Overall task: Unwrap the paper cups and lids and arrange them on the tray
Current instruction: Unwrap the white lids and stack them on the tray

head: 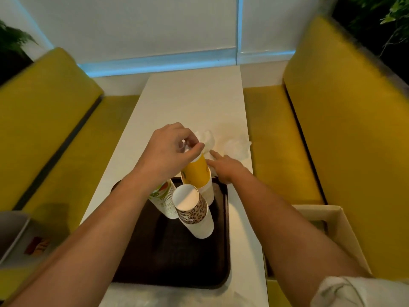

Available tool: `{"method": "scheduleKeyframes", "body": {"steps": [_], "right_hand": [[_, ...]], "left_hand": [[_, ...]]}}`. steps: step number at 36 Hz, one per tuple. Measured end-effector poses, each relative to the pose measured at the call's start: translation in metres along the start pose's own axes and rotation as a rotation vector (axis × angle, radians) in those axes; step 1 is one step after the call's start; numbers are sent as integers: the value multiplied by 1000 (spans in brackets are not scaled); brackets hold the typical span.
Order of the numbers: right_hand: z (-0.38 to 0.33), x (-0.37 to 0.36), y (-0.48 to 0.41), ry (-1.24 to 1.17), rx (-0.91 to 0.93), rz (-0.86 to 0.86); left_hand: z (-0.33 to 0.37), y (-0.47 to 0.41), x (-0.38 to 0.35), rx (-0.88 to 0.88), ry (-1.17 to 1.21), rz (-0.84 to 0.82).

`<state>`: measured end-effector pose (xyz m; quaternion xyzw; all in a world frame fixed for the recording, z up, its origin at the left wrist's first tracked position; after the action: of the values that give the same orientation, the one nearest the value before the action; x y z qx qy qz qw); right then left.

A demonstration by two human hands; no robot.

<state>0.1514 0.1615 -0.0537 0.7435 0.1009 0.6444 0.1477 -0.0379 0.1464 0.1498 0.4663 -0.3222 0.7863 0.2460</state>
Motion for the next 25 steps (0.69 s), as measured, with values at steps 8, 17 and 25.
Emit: {"method": "scheduleKeyframes", "body": {"steps": [8, 17, 25], "right_hand": [[9, -12, -6, 32, 19, 146], [8, -19, 26, 171, 10, 270], [6, -21, 58, -123, -208, 417]], "left_hand": [[-8, 1, -1, 29, 46, 3], [-4, 2, 7, 11, 55, -45], [1, 19, 18, 52, 122, 63]]}}
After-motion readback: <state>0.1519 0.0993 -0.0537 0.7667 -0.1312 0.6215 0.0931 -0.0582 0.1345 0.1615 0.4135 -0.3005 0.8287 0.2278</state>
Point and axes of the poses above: each hand's wrist, its own y-axis away from the middle knuckle, its own x-axis out of the back of the hand, z = x × y, the point moved 1 cm from there along -y, towards the middle knuckle, and after that the axes turned 5 degrees about -x, right-handed, at the moved point
